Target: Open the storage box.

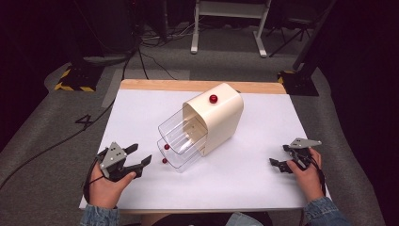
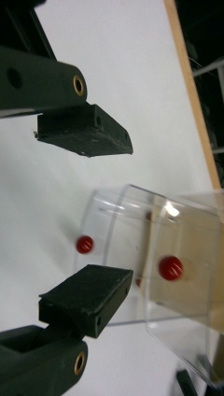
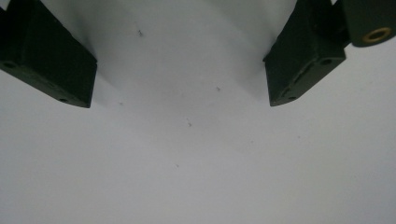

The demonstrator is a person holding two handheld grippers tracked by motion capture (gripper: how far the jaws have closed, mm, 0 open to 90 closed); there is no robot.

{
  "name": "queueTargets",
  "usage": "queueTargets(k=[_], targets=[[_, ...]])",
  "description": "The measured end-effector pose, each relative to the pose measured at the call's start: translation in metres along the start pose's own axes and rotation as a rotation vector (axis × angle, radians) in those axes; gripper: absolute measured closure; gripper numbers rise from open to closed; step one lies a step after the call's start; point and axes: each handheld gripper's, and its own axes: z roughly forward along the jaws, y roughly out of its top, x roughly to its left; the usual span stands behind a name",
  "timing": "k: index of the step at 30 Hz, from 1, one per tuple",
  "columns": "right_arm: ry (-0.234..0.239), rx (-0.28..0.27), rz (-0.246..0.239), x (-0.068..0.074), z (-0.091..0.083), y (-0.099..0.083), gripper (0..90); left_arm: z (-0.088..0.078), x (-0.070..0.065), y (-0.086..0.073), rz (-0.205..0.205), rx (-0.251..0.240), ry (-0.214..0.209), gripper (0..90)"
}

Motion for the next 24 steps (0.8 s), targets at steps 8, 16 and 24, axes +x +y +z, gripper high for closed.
queueTargets(k=[8,16,24], targets=[[0.000,0.000,0.000,0.000,0.000,0.000,9.0,-0.011,0.023,-0.019,-0.023,0.090,0.041,31.2],[0.000,0.001,0.000,0.000,0.000,0.000,9.0,-0.006,0.045,-0.043,-0.029,0.234,0.099,32.2],[0.000,0.000,0.000,0.000,0.000,0.000,9.0,0.002,0.055,-0.059,-0.089,0.316,0.116,26.5]])
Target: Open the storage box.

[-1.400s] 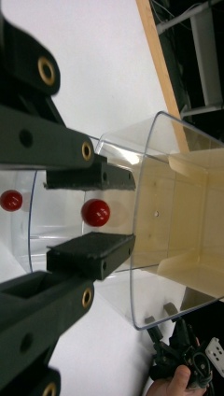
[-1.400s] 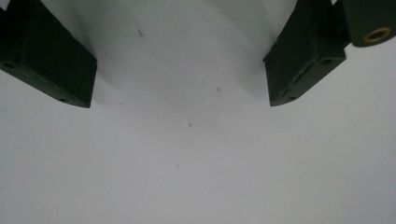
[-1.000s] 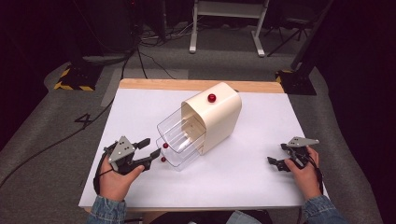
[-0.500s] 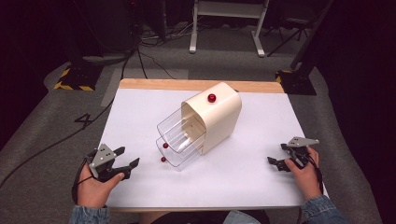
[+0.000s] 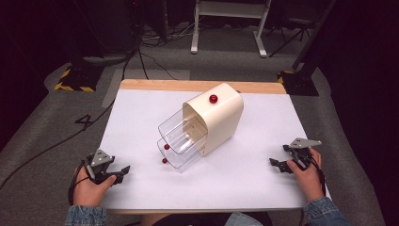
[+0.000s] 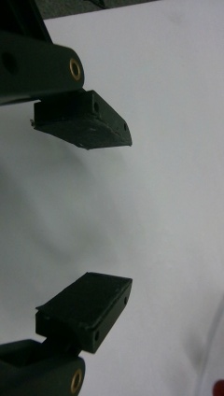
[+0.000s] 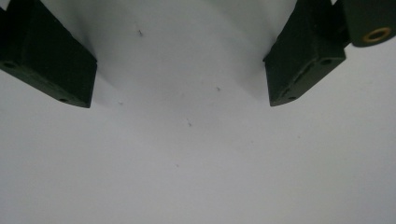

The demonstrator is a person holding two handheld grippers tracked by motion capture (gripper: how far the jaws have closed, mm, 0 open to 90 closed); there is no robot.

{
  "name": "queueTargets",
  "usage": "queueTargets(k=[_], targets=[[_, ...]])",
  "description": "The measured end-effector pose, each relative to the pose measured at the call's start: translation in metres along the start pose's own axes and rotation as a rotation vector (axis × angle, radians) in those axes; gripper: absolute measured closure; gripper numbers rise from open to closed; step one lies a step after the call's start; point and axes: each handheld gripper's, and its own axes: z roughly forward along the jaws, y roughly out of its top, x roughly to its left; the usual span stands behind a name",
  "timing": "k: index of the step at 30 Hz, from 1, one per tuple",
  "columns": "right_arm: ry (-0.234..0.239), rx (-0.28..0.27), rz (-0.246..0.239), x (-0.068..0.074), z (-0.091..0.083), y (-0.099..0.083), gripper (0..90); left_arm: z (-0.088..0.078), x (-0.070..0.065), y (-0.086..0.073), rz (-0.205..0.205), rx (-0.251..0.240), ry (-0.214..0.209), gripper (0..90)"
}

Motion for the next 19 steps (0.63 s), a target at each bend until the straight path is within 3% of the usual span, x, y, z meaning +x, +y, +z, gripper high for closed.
queueTargets(k=[2,7,9,11,19], targets=[[0.000,0.000,0.000,0.0000,0.0000,0.0000,9.0,0.0041,-0.0004,-0.0008,0.012,0.032,0.000,24.3],[0.000,0.000,0.000,0.0000,0.0000,0.0000,9.0,0.0096,-0.0055,0.0026,0.057,0.031,0.007,19.8],[0.000,0.000,0.000,0.0001,0.0000,0.0000,9.0,0.0104,-0.0065,0.0025,0.051,0.032,0.024,16.4],[0.000,0.000,-0.001,0.0000,0.0000,0.0000,9.0,0.0113,-0.0042,0.0023,0.026,0.033,0.008,15.2],[-0.001,0.001,0.000,0.0003,-0.0001,0.0001,9.0,0.0109,-0.0038,0.0013,0.026,0.028,0.002,15.1]])
